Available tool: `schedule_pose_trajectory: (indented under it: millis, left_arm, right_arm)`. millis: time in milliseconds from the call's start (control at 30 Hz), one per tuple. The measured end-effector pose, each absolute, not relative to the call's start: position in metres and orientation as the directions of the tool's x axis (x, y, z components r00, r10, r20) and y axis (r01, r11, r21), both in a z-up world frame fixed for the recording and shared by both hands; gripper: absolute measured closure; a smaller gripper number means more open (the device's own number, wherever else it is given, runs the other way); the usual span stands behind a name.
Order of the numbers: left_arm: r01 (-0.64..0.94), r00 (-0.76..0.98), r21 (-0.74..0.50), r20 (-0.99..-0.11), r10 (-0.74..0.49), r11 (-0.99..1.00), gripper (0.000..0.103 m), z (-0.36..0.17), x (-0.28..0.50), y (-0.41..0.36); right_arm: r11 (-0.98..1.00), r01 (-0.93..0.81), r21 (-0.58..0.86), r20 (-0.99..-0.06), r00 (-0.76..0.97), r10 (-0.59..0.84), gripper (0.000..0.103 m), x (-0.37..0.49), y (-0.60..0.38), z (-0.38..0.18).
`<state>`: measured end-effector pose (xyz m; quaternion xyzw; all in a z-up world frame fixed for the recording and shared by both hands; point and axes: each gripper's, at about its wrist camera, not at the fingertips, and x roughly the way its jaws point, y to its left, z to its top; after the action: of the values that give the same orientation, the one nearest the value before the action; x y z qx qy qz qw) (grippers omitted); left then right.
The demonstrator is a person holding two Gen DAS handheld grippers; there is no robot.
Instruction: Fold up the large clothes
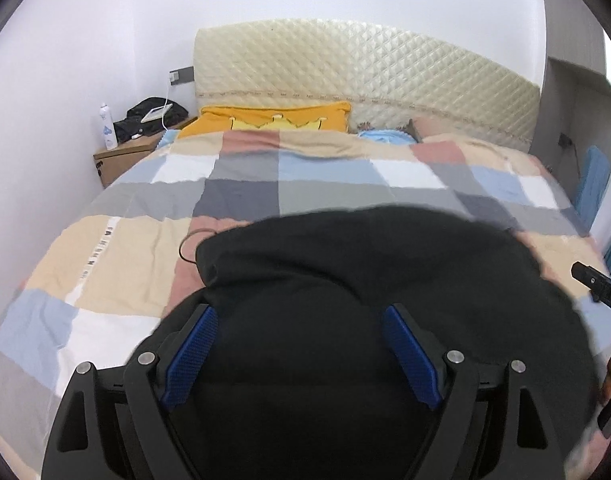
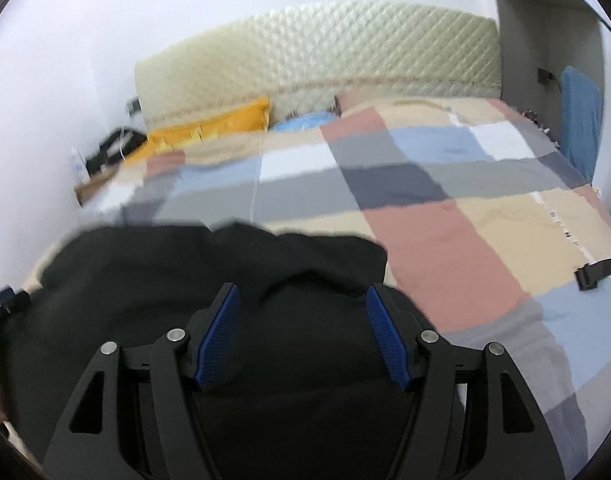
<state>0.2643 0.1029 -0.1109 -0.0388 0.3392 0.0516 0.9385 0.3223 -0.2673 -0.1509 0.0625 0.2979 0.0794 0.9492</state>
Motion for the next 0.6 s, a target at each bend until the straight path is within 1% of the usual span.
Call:
schedule_pose_trajectory:
  millis: [100,200,267,300,333,400,467,533,600]
  left_arm:
    - [-0.117,0.797,-0.118,-0.603,0.022,0.986,0.018,-0.063,0.237,0.095]
    - [-0.087,0.826,-0.119,-0.564,0.005,0.989,0.018,-0.027,0.213,0.08]
    - [-0.029,0.844,-0.136,-0.533,-0.049,0.99,0.018,-0.001,0.194,0.067]
    - [0.008,0.849,-0.151,-0.521,-0.086,0.989,0.018,0.012,0.184,0.06]
    - [0.021,0.852,-0.152,-0.514,-0.098,0.988,0.018,0.019,0.177,0.056]
    - [0.026,0.865,-0.125,-0.495,-0.085,0.992,0.018,0.04,0.159,0.046]
    - [0.002,0.887,-0.077,-0.461,-0.037,0.997,0.018,0.06,0.138,0.037]
    - [-0.018,0.891,-0.028,-0.454,0.004,0.999,0.018,0.074,0.124,0.029]
    - [-0.019,0.894,-0.01,-0.448,0.013,1.0,0.018,0.085,0.109,0.026]
  right_arm:
    - [0.976,-0.126,0.18,-0.497,0.844,0.201,0.036,0.293,-0.273,-0.111]
    - [0.969,-0.139,0.204,-0.446,0.868,0.218,0.036,0.264,-0.28,-0.075]
    - [0.971,-0.138,0.197,-0.413,0.886,0.209,0.035,0.242,-0.284,-0.054]
    - [0.972,-0.14,0.191,-0.392,0.897,0.206,0.033,0.229,-0.285,-0.042]
    - [0.971,-0.145,0.191,-0.373,0.904,0.208,0.032,0.219,-0.286,-0.033]
    - [0.967,-0.165,0.193,-0.324,0.92,0.221,0.031,0.191,-0.29,-0.01]
    - [0.965,-0.176,0.193,-0.293,0.929,0.228,0.031,0.167,-0.291,0.008]
    - [0.962,-0.194,0.194,-0.268,0.932,0.242,0.031,0.146,-0.291,0.024]
    - [0.958,-0.212,0.194,-0.237,0.937,0.256,0.031,0.125,-0.291,0.037]
